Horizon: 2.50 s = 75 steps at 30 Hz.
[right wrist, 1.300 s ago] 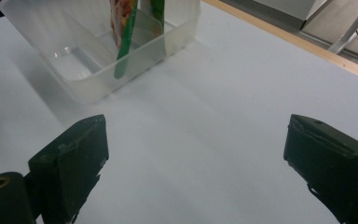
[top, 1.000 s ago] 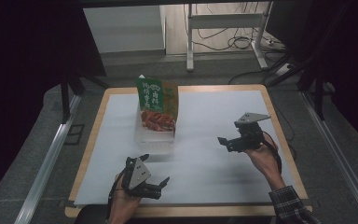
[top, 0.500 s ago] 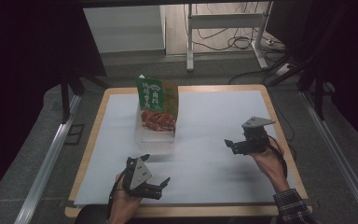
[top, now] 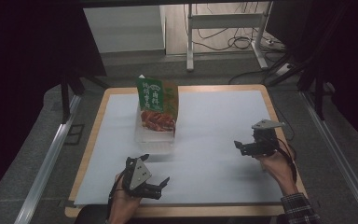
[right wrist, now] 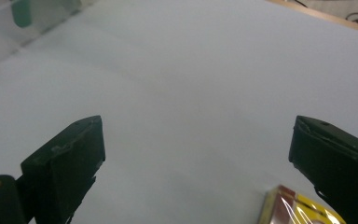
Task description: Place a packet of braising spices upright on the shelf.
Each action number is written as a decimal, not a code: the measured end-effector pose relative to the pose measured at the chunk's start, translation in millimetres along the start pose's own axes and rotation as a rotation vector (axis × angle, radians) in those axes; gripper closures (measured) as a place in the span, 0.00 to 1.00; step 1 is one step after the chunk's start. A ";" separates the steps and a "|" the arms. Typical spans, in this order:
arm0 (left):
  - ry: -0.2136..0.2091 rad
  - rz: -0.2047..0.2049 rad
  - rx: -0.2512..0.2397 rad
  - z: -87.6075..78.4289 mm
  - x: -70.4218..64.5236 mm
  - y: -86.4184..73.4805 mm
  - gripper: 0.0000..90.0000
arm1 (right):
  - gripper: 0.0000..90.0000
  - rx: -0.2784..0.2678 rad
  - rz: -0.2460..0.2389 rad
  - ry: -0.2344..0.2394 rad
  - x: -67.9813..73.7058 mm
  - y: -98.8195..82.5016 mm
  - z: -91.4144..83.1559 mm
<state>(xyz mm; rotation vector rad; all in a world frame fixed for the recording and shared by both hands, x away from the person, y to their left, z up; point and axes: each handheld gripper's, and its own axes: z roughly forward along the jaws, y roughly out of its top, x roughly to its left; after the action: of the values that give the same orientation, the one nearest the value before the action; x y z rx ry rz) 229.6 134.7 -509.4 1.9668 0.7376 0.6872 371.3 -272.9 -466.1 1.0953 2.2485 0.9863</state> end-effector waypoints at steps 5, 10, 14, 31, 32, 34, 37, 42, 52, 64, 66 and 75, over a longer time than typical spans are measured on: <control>0.000 0.001 0.001 0.0 0.0 0.0 0.00 | 0.03 0.024 0.041 -0.025 -10.6 -10.6 -6.8; 0.001 0.001 0.001 0.2 0.0 -0.1 0.00 | 0.03 0.054 0.098 -0.058 -25.2 -22.3 -13.6; 0.001 0.004 0.005 0.8 -0.6 -0.2 0.00 | 0.06 0.082 0.138 -0.092 -34.3 -30.0 -17.2; 0.005 0.019 0.021 2.5 -1.8 -0.6 0.00 | 0.17 0.200 0.199 -0.202 -43.2 -50.9 -0.2; 0.004 0.019 0.022 2.7 -2.0 -0.6 0.00 | 0.17 0.207 0.199 -0.205 -43.1 -51.4 0.6; 0.005 0.022 0.024 3.0 -2.2 -0.7 0.00 | 0.19 0.213 0.201 -0.207 -42.8 -51.8 1.6; 0.008 0.023 0.025 3.1 -2.2 -0.7 0.00 | 0.23 0.236 0.204 -0.207 -42.1 -53.0 4.3; 0.011 0.031 0.031 3.2 -2.5 -0.7 0.00 | 0.33 0.257 0.231 -0.192 -43.0 -54.5 5.6; 0.013 0.034 0.030 3.0 -2.3 -0.7 0.00 | 0.35 0.210 0.195 -0.156 -44.4 -49.4 -6.6; 0.011 0.038 0.029 3.3 -2.8 -0.4 0.00 | 0.35 0.149 0.026 -0.021 -14.3 -32.0 -9.7; 0.012 0.040 0.031 3.3 -2.8 -0.4 0.00 | 0.35 0.149 -0.011 0.013 -4.7 -28.6 -8.1; 0.011 0.041 0.031 3.4 -3.0 -0.3 0.00 | 0.35 0.151 -0.137 0.147 43.3 -16.4 2.7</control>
<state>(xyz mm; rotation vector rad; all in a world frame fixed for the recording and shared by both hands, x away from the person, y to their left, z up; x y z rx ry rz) 229.9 130.7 -511.6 2.0131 0.7205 0.7155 339.8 -243.9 -483.8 0.9404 2.5153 0.8780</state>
